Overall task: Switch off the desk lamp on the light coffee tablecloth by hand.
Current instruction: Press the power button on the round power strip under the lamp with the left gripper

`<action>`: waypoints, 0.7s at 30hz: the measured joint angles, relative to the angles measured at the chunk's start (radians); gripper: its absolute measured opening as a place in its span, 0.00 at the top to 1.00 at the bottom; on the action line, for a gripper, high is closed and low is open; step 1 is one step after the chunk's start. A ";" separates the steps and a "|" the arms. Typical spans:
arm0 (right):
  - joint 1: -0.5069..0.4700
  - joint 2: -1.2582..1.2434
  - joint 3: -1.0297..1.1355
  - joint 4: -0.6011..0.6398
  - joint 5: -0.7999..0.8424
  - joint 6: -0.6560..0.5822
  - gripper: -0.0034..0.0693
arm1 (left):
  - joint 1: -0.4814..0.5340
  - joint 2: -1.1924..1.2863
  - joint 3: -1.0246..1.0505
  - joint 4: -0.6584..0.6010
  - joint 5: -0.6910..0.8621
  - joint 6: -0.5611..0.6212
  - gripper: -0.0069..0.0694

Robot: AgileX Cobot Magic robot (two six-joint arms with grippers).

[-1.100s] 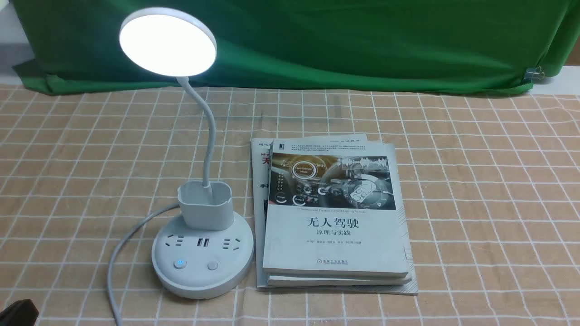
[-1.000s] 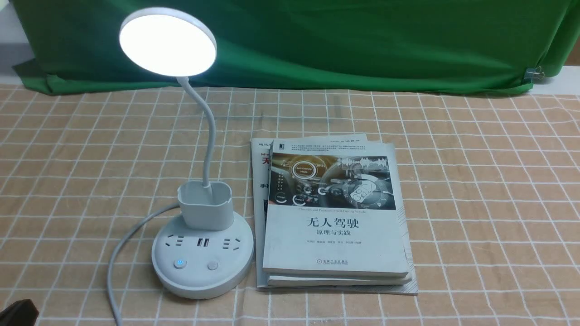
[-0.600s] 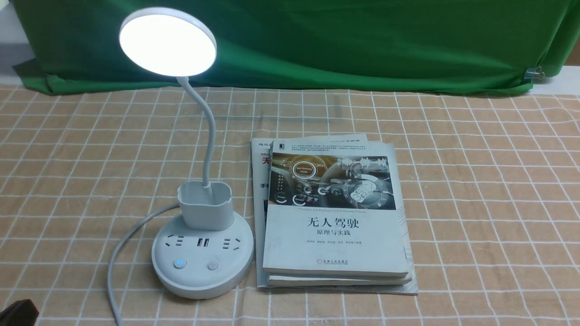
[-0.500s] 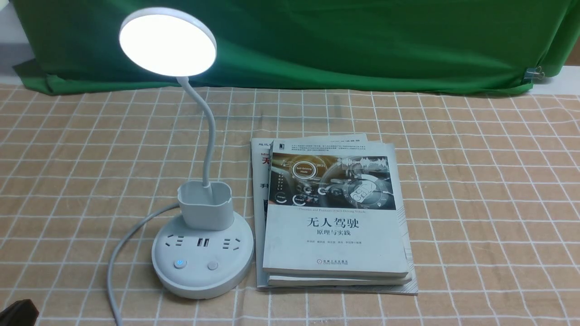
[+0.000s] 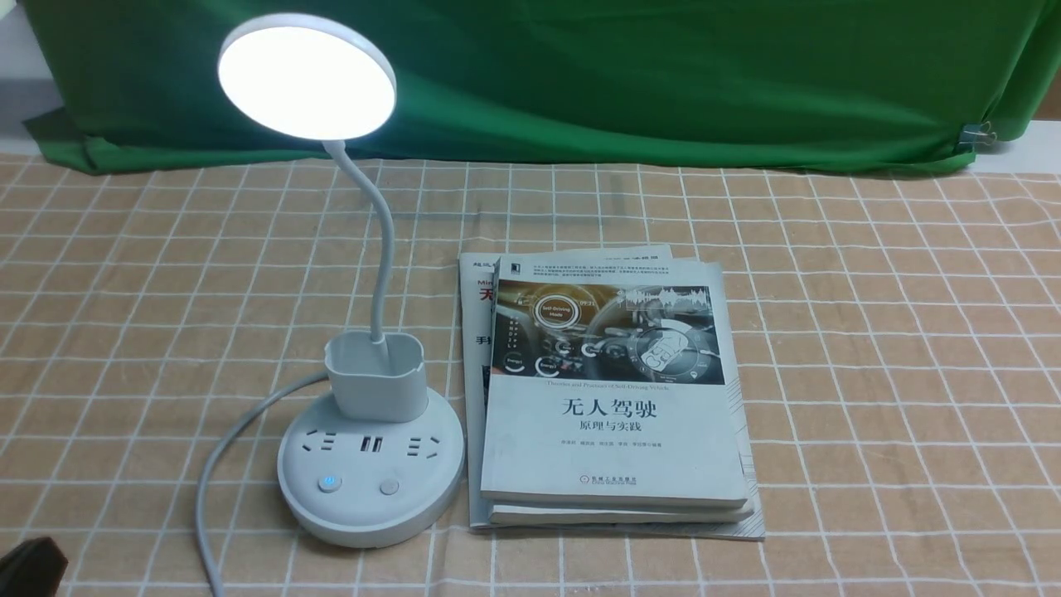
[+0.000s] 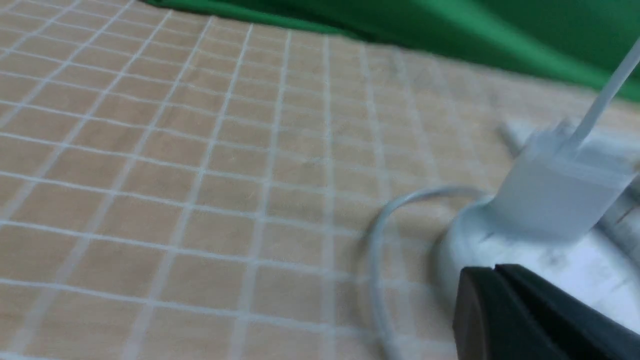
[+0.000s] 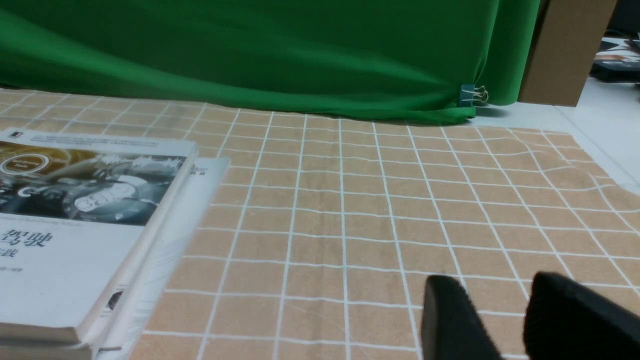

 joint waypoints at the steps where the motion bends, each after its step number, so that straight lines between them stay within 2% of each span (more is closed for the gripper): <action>1: 0.000 0.000 0.000 0.000 0.000 0.000 0.62 | 0.000 0.000 0.000 -0.063 -0.027 -0.004 0.91; 4: 0.000 0.000 0.000 0.000 0.000 0.000 0.62 | 0.000 0.000 0.000 -0.271 -0.131 -0.023 0.91; 8: 0.000 0.000 0.000 0.000 0.000 0.000 0.62 | 0.000 0.000 0.000 -0.428 -0.228 -0.030 0.91; 15: 0.000 0.000 0.000 0.000 0.000 0.000 0.62 | 0.000 0.000 -0.003 -0.449 -0.282 -0.058 0.91; 17: 0.000 0.000 0.000 0.000 0.000 0.000 0.62 | 0.001 0.004 -0.031 -0.447 -0.239 -0.054 0.91; 21: 0.000 0.000 0.000 0.000 0.000 0.000 0.62 | 0.001 0.151 -0.220 -0.361 -0.050 0.008 0.91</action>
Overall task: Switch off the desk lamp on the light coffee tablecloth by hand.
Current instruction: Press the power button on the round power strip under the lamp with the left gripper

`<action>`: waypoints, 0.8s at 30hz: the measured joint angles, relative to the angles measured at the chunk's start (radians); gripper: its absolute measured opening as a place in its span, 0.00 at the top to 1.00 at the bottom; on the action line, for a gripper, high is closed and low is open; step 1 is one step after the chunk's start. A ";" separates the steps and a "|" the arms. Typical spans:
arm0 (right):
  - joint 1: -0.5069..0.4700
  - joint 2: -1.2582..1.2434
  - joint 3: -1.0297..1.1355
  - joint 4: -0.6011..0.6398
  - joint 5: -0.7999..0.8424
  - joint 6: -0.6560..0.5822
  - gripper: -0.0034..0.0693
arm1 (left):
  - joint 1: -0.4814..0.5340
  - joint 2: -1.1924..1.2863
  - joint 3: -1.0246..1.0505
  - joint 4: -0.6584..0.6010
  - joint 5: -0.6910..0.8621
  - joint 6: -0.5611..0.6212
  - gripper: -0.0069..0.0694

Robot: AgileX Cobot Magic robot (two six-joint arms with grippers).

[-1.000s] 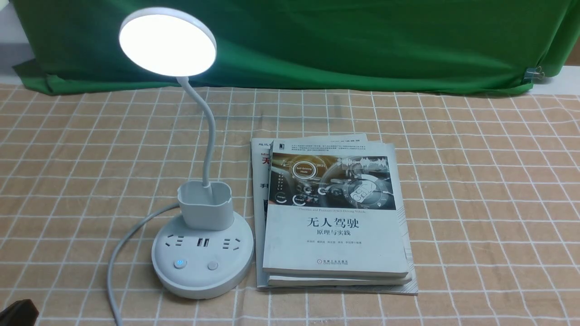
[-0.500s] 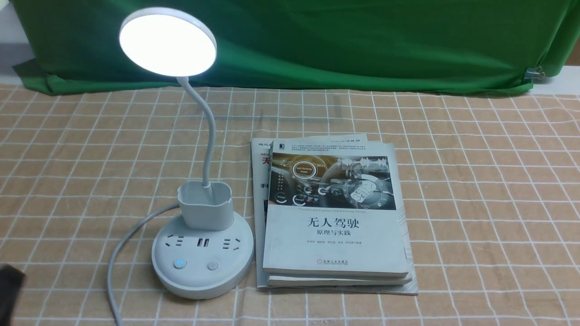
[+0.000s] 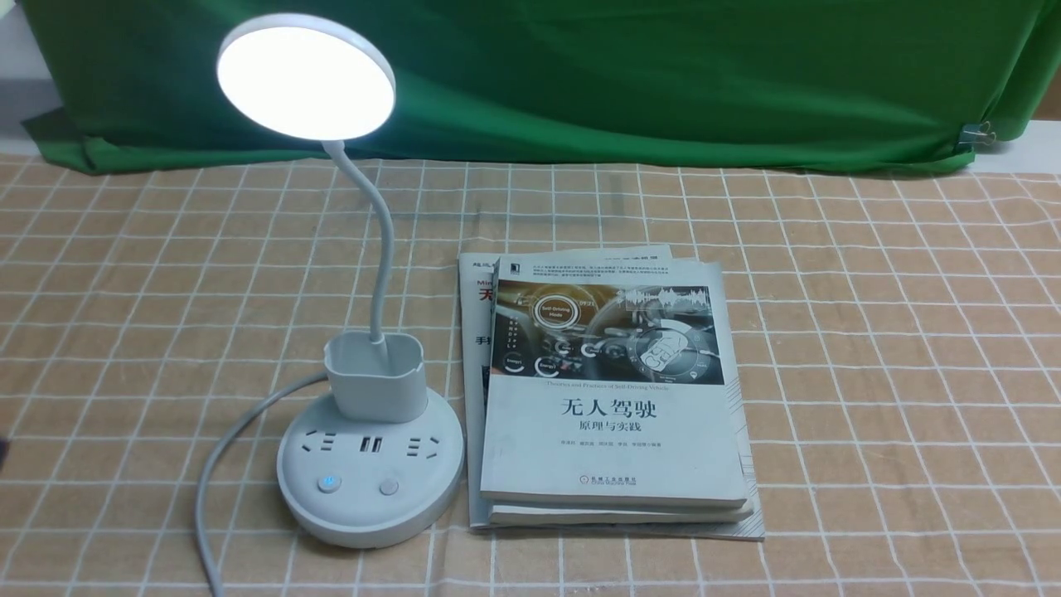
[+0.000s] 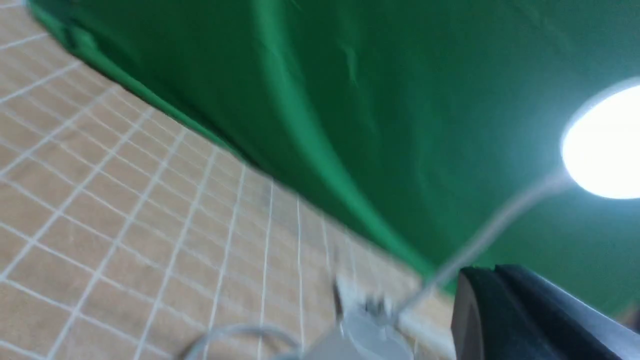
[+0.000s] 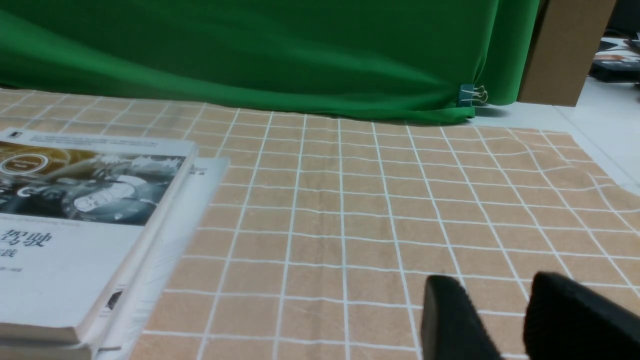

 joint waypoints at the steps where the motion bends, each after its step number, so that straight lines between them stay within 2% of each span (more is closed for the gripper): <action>1: 0.000 0.000 0.000 0.000 0.000 0.000 0.62 | 0.000 0.059 -0.053 0.028 0.062 0.008 0.91; 7: 0.000 0.000 0.000 0.000 0.000 0.000 0.62 | 0.000 0.465 -0.338 0.177 0.477 0.066 0.91; 11: 0.000 0.000 0.000 0.000 0.000 0.000 0.62 | -0.018 0.715 -0.479 0.223 0.661 0.143 0.91; 14: 0.000 0.000 0.000 0.000 0.000 0.000 0.62 | -0.086 0.867 -0.544 0.254 0.697 0.149 0.91; 18: 0.000 0.000 0.000 0.000 0.000 0.000 0.62 | -0.235 1.061 -0.628 0.337 0.715 0.135 0.92; 19: 0.000 0.000 0.000 0.000 0.000 0.000 0.62 | -0.314 1.132 -0.666 0.361 0.722 0.127 0.92; 21: 0.000 0.000 0.000 0.000 0.000 0.000 0.62 | -0.388 1.208 -0.712 0.373 0.726 0.119 0.92; 24: 0.000 0.000 0.000 0.000 0.000 0.000 0.62 | -0.447 1.294 -0.773 0.373 0.724 0.119 0.92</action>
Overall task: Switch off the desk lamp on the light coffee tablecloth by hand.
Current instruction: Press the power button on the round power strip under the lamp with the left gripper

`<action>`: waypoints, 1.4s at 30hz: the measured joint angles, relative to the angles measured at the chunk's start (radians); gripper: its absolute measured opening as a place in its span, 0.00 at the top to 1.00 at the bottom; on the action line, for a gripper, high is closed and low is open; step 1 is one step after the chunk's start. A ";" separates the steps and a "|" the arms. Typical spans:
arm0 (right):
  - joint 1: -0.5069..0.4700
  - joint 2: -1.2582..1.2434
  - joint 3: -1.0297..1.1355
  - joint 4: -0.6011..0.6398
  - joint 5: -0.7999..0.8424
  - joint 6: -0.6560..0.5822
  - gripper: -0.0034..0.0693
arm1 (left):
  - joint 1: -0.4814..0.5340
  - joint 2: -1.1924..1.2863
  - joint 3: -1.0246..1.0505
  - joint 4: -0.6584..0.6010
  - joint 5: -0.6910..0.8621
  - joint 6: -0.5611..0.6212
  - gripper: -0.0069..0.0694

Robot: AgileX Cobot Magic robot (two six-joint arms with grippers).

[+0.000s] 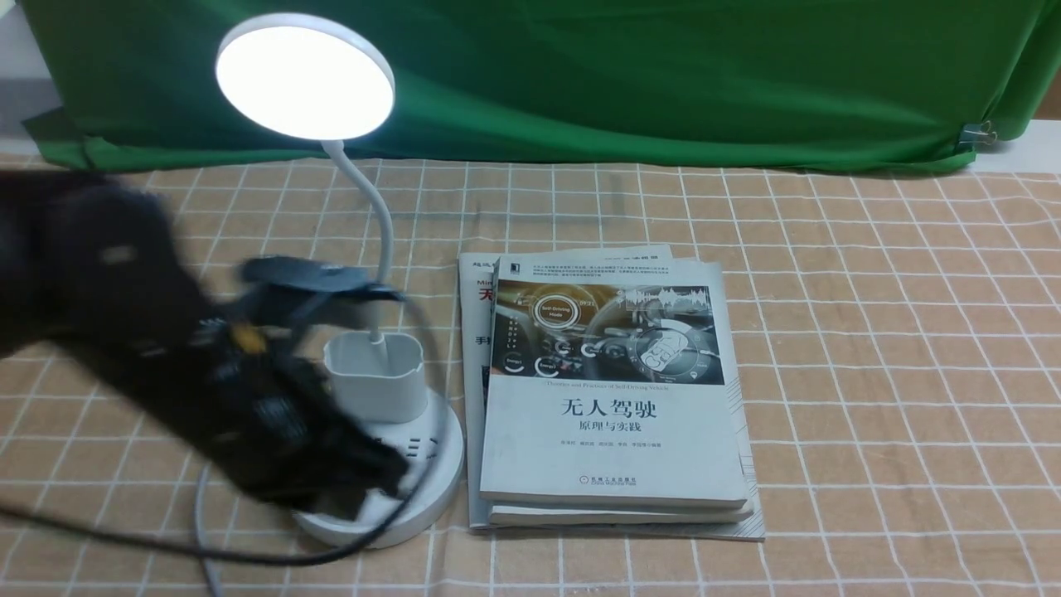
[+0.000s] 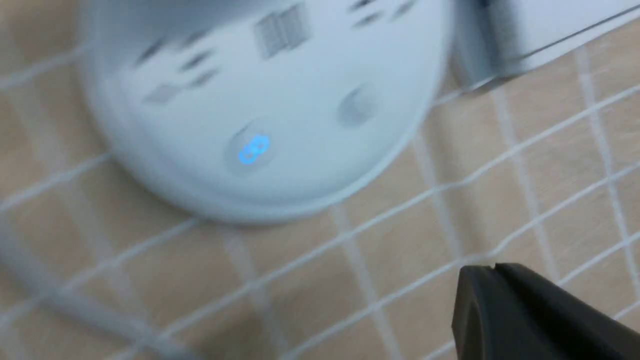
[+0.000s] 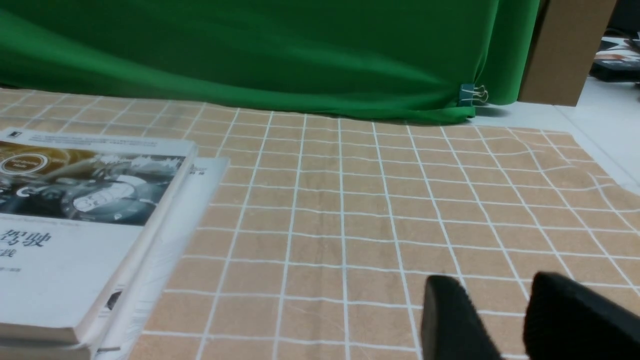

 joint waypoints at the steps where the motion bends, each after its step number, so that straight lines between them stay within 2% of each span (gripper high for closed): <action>1: 0.000 0.000 0.000 0.000 0.000 0.000 0.62 | -0.010 0.026 -0.021 0.000 -0.001 0.000 0.92; 8: 0.000 0.000 0.000 0.000 0.000 0.000 0.62 | -0.016 0.155 -0.107 0.047 -0.011 -0.004 0.92; 17: 0.000 0.000 0.000 0.000 0.000 0.000 0.62 | -0.016 0.259 -0.115 0.083 -0.048 -0.004 0.92; 30: 0.000 0.000 0.000 0.000 0.000 0.000 0.62 | -0.010 0.277 -0.115 0.108 -0.099 -0.011 0.92; 42: 0.000 0.000 0.000 0.000 0.000 0.000 0.62 | -0.010 0.324 -0.135 0.095 -0.078 -0.016 0.92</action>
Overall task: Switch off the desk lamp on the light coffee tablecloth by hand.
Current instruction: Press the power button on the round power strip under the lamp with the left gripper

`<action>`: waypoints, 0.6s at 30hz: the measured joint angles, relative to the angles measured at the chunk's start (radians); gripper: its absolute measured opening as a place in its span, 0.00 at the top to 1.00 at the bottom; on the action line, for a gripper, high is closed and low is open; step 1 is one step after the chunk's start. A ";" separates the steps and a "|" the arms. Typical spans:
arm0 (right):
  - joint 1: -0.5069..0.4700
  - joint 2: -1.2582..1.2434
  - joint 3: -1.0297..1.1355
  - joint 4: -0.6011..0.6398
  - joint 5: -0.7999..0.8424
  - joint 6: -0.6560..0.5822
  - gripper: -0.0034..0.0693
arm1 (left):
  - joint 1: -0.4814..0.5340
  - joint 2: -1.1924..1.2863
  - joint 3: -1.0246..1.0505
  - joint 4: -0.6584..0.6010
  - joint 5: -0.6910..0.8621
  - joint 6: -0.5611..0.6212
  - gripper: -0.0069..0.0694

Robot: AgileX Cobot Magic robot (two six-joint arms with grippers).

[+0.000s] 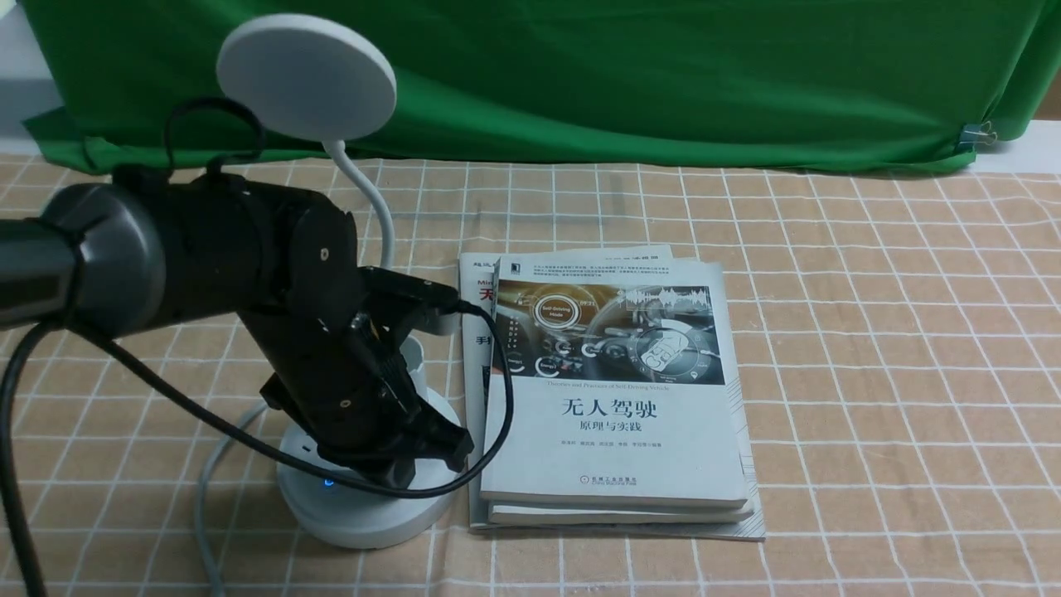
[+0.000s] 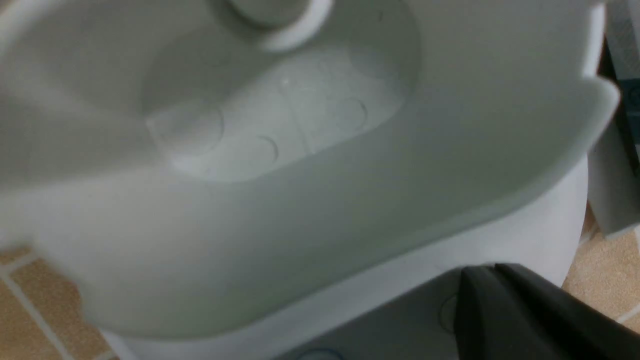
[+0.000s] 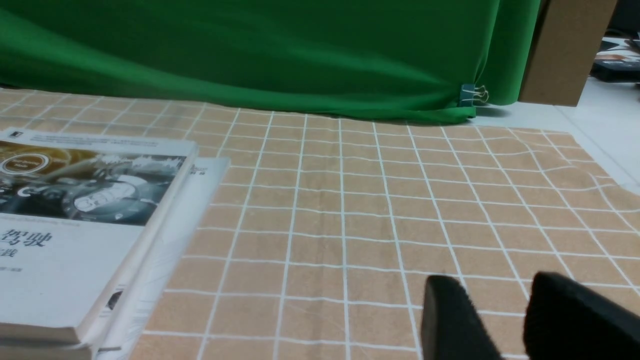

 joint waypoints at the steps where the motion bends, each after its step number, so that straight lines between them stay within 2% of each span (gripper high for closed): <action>1: 0.000 0.000 0.000 0.000 0.000 0.000 0.62 | 0.000 0.001 -0.001 0.000 0.002 0.000 0.92; 18: 0.000 0.000 0.000 0.000 0.000 0.000 0.62 | 0.000 -0.125 0.011 -0.002 0.023 -0.019 0.92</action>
